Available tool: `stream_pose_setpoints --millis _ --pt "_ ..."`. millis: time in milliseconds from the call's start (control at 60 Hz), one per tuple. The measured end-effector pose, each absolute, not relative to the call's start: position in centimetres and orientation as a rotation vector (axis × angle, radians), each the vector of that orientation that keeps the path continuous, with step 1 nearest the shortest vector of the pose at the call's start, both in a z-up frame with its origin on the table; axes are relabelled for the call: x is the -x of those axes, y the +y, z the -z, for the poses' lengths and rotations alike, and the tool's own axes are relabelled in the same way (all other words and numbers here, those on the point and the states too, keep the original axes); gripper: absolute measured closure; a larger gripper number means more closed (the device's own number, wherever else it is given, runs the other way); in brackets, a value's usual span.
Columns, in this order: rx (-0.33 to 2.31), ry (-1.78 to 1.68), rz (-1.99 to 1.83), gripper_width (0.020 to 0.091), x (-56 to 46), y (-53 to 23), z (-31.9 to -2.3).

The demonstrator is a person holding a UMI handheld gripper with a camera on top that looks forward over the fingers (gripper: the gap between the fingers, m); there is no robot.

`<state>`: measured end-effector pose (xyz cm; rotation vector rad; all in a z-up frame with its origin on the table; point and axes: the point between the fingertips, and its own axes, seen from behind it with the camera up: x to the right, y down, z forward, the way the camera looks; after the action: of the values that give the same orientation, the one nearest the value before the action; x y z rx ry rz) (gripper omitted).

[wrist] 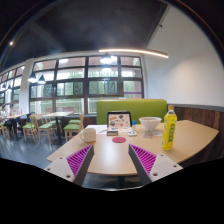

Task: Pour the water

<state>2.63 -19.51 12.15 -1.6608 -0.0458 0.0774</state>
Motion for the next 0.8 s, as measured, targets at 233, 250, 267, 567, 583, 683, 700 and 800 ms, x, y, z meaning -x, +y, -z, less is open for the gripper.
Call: stream_pose_setpoints --millis 233,250,267,567,583,683,700,800 --pt "1.677 0.033 0.060 0.0299 -11.2 -18.0 -11.0" --pt "1.681 0.044 0.070 0.0298 -12.6 -17.1 -11.1" --pt "1.683 0.055 0.083 0.0298 -13.6 -16.7 -11.1" --pt "1.654 0.183 0.252 0.0277 -28.9 -6.7 -10.6" --pt "1.652 0.180 0.259 0.0278 -29.4 -5.9 -10.6" --pt "1.658 0.169 0.274 0.0281 -31.2 -1.1 -10.2" --pt "1.655 0.166 0.273 0.0280 -31.4 -0.4 -10.3" --pt "1.631 0.129 0.283 0.0302 -31.6 3.5 -10.8"
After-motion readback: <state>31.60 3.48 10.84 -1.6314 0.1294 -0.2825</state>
